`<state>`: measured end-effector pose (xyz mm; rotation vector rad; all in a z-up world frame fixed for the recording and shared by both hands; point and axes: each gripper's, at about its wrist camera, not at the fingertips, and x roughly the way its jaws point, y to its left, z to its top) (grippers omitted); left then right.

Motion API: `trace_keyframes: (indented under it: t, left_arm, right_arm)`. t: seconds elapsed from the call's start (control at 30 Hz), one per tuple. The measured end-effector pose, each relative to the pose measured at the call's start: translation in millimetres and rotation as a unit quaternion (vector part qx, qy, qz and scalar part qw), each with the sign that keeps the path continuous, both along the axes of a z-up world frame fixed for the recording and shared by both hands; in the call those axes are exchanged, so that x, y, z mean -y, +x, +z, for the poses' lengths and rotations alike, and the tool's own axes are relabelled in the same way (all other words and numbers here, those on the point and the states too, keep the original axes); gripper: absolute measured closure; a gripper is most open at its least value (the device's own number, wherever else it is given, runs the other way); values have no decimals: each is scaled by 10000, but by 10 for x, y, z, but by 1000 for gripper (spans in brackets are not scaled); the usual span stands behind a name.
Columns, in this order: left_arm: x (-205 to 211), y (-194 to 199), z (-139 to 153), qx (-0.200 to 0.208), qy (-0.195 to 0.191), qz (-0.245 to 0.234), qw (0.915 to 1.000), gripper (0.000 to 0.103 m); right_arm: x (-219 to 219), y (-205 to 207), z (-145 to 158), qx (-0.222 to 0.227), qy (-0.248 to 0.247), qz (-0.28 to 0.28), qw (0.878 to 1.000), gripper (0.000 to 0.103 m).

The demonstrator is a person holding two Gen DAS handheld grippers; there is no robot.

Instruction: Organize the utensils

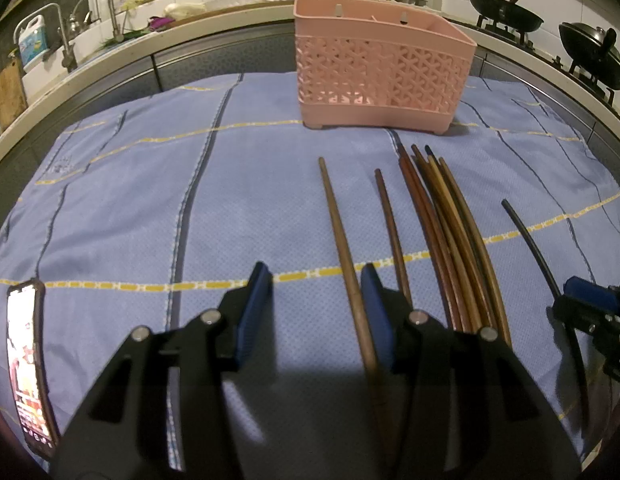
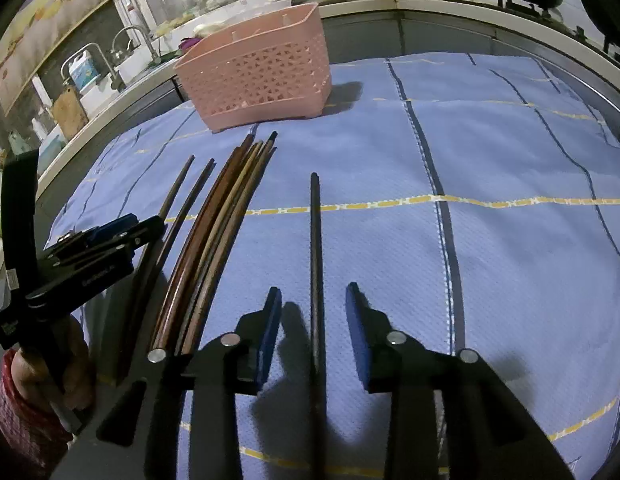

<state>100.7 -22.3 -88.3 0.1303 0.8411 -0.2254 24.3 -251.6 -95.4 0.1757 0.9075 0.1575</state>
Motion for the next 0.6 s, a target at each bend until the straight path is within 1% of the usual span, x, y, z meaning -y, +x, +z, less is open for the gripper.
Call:
trace_keyframes:
  t: [0.13,0.2,0.4,0.6]
  left_arm:
    - [0,-2,1,5,2,2,10000,57]
    - [1,-1,2,2,-4,0,10000,57]
    - [1,-1,1,4,1,1,10000,57]
    - [1,-3,0,2,3,1,10000,57]
  right_arm:
    - [-18,60,9,-17,-83,-27,10000,54]
    - [-17,100,7,1,-131,-45,9999,52]
    - [-7,180,1,67,-264,-102,9996,51]
    - [-60,181,-6,120,-512,-20,9986,51]
